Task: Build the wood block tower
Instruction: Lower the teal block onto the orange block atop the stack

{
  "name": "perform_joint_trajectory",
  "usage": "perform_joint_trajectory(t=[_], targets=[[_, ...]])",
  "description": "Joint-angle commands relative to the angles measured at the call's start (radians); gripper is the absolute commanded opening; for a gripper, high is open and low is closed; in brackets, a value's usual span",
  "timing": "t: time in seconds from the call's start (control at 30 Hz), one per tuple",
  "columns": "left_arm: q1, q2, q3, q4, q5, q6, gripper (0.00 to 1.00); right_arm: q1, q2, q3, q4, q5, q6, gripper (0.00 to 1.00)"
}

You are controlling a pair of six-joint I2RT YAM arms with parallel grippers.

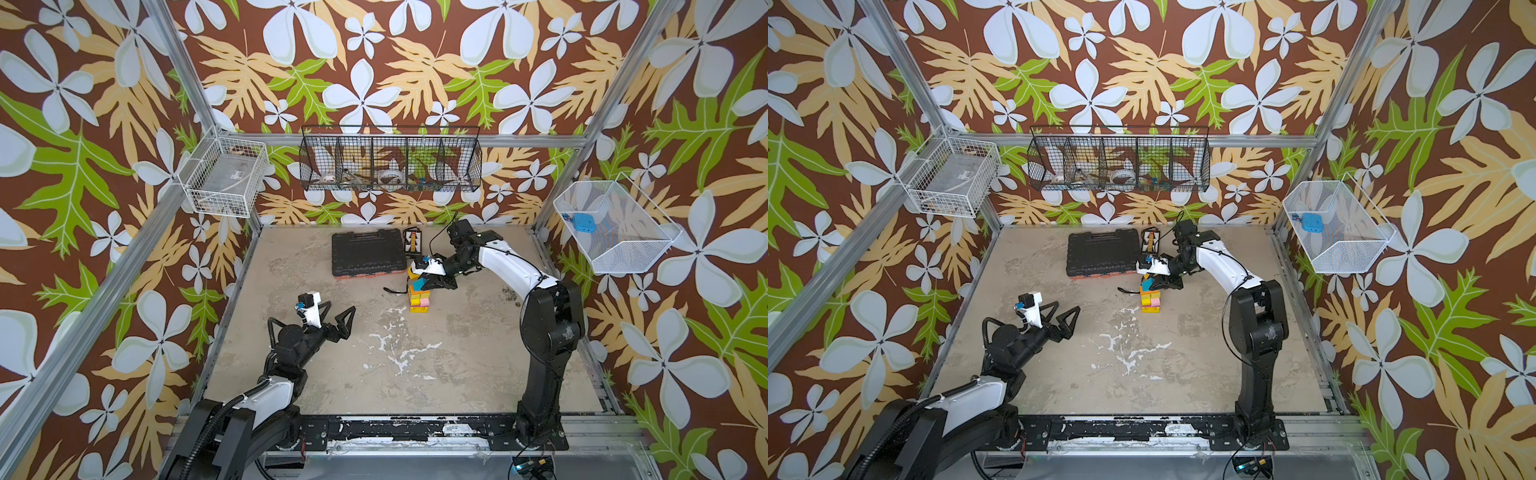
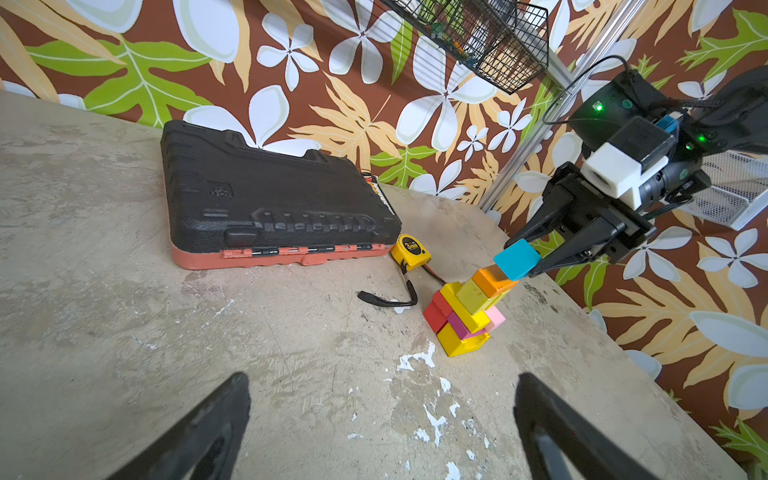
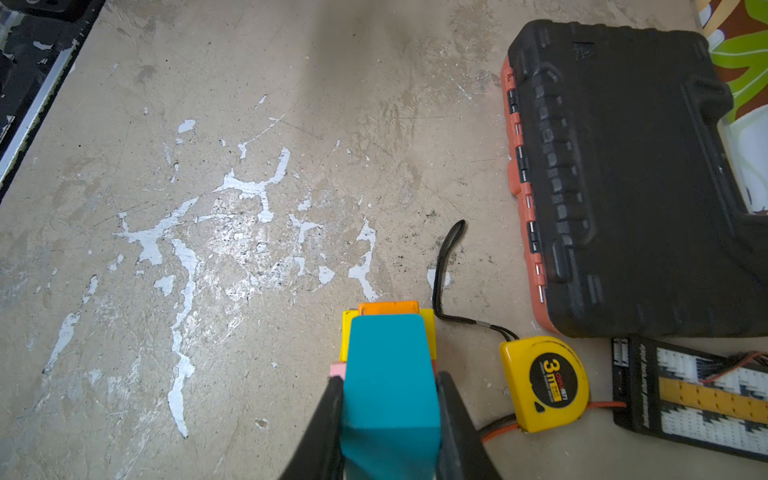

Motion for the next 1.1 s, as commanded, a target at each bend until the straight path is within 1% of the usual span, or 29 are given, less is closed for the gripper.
perform_joint_trajectory(t=[0.0, 0.17, 0.33, 0.5, 0.83, 1.07], targets=[[0.000, 0.001, 0.007, 0.009, -0.007, 0.005, 1.00, -0.002, 0.010, 0.007, -0.007, -0.035, 0.015, 0.15], [0.000, 0.004, 0.006, 0.008, -0.007, 0.005, 1.00, -0.002, 0.025, 0.021, -0.018, -0.054, 0.010, 0.17], [0.000, 0.004, 0.008, 0.009, -0.008, 0.005, 1.00, -0.002, 0.035, 0.032, -0.025, -0.043, 0.017, 0.18], [0.000, 0.005, 0.009, 0.009, -0.009, 0.005, 1.00, -0.002, 0.045, 0.036, -0.036, -0.044, 0.013, 0.22], [0.000, 0.007, 0.009, 0.010, -0.009, 0.005, 1.00, -0.002, 0.070, 0.056, -0.045, -0.026, 0.027, 0.27], [0.000, 0.007, 0.010, 0.009, -0.007, 0.004, 1.00, -0.002, 0.070, 0.062, -0.048, -0.030, 0.028, 0.28]])
